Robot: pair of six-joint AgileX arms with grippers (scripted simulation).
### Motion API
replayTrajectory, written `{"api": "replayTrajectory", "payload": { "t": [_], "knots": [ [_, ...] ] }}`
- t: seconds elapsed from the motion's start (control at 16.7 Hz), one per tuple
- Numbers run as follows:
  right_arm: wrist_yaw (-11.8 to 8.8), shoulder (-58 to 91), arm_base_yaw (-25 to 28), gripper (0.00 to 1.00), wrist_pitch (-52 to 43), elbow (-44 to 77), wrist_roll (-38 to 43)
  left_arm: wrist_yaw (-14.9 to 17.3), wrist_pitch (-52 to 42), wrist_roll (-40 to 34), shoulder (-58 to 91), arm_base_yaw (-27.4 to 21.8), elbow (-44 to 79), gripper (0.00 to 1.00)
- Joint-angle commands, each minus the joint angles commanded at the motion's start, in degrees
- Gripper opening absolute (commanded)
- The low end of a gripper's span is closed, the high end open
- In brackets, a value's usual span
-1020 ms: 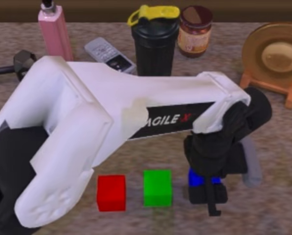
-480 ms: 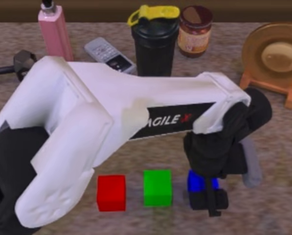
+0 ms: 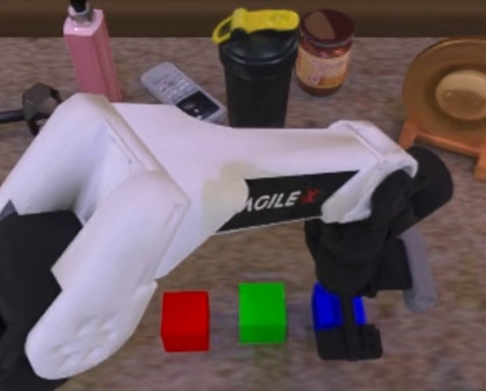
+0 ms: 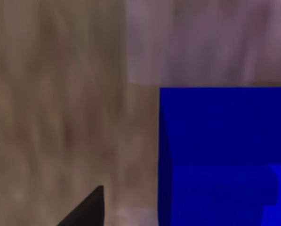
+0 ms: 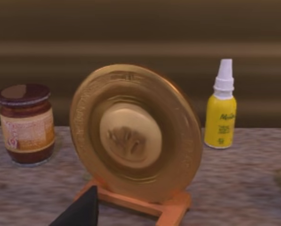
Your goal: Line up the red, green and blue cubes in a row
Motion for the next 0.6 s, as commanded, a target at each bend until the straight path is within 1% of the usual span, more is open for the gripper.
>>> {"api": "replayTrajectory", "payload": {
  "t": [0.18, 0.48, 0.6],
  "knots": [
    [0.00, 0.00, 0.00, 1.00, 0.00, 0.00, 0.00, 0.01, -1.01, 0.07, -0.17, 0.11, 0.96, 1.00],
    [0.00, 0.00, 0.00, 1.00, 0.00, 0.00, 0.00, 0.06, -11.50, -0.03, -2.43, 0.93, 8.35, 1.00],
    [0.00, 0.00, 0.00, 1.00, 0.00, 0.00, 0.00, -0.03, -13.64, -0.07, -3.31, 1.20, 10.27, 1.00]
  ]
}}
